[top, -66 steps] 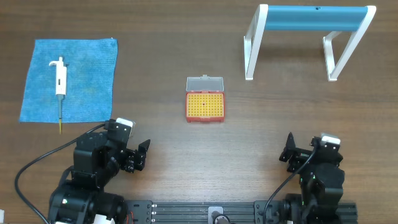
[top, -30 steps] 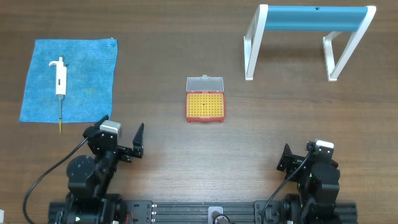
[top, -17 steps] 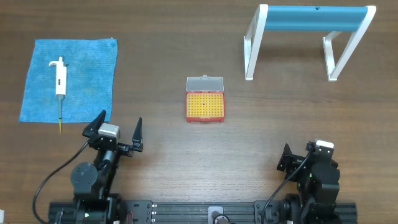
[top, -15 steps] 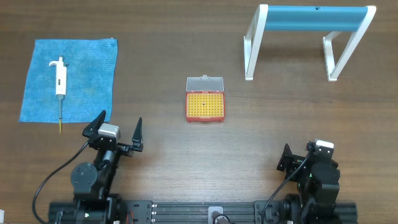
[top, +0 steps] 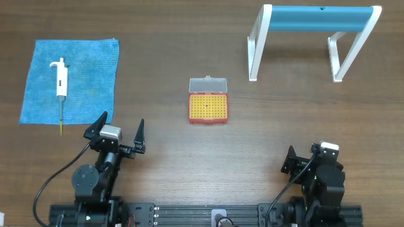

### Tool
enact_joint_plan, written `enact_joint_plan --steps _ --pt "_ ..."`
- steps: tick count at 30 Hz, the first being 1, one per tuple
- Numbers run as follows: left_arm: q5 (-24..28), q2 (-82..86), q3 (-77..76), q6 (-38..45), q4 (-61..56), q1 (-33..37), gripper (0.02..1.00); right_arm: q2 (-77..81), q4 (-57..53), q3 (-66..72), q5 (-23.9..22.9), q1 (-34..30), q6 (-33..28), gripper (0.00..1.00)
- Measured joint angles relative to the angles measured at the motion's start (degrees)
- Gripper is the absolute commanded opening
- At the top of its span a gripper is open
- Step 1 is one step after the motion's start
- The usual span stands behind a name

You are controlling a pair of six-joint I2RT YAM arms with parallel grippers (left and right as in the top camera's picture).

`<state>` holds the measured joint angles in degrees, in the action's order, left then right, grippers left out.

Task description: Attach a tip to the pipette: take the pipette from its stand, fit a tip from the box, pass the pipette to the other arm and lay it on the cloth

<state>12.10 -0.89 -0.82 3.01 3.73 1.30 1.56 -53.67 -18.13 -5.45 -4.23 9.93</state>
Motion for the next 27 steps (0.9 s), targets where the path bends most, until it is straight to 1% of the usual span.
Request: enact_joint_plan --steps 16,19,22,24,27 --pt "0.00 0.00 0.00 0.00 -0.02 0.00 0.998 -0.02 0.00 0.00 -0.11 0.04 -0.20 0.974" --pt "0.00 0.00 0.00 0.00 0.00 0.00 0.996 -0.61 1.33 0.07 -0.66 2.45 -0.46 0.974" --pt "0.00 0.02 0.00 0.00 -0.02 0.00 0.998 -0.76 9.84 0.76 -0.70 6.03 -0.81 0.974" --pt "0.00 0.07 0.00 0.00 -0.02 0.00 0.996 -0.85 20.63 2.64 -0.68 7.89 -0.90 0.974" --pt "0.00 0.13 0.02 0.00 -0.02 0.00 0.998 -1.01 35.28 6.82 -0.68 8.76 -1.05 0.974"
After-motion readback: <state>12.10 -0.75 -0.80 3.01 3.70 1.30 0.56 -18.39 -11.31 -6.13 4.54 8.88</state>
